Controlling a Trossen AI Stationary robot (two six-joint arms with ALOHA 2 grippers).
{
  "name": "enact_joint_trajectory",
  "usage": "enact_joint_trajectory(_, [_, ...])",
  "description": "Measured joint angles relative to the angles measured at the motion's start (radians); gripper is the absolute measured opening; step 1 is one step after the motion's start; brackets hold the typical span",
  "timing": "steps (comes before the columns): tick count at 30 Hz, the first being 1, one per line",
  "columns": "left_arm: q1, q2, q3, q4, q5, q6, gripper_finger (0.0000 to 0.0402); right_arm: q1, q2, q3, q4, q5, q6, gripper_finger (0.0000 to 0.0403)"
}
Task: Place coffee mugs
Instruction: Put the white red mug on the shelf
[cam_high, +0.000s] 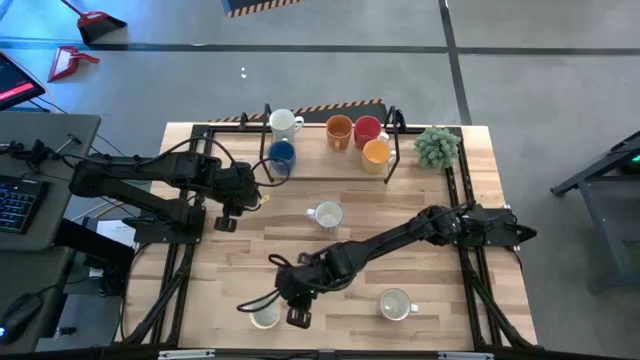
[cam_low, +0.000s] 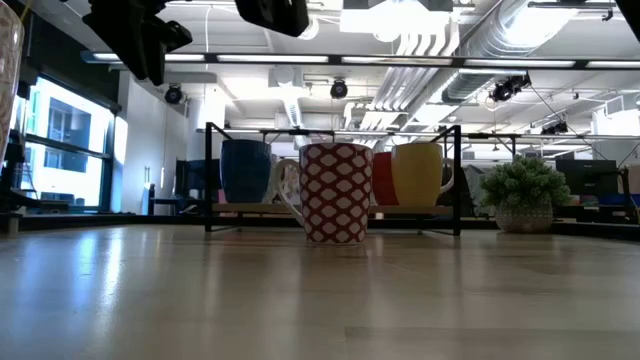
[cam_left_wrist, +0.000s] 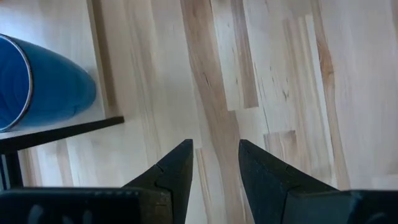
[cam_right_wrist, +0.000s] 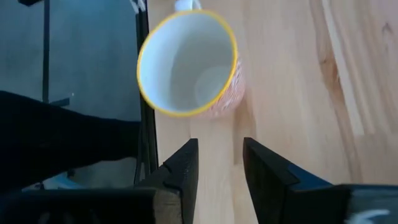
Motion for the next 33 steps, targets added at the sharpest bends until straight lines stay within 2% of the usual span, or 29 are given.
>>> enact_joint_trajectory(4, [0.000,0.000,0.000,-0.011,-0.002,0.019,0.0120,-0.010,0.000,0.000,0.044,0.001,-0.002,0.0120])
enact_joint_trajectory(13, [0.000,0.000,0.000,-0.043,-0.105,0.032,0.0120,-0.008,0.056,0.001,0.126,-0.016,0.023,0.0152])
enact_joint_trajectory(21, [0.000,-0.003,0.000,-0.043,-0.114,0.026,0.0120,-0.006,0.094,0.000,0.171,-0.037,0.032,0.0154])
enact_joint_trajectory(33, [0.000,-0.003,0.000,-0.043,-0.114,0.004,0.0120,-0.006,0.098,0.034,0.218,0.012,0.032,0.0154])
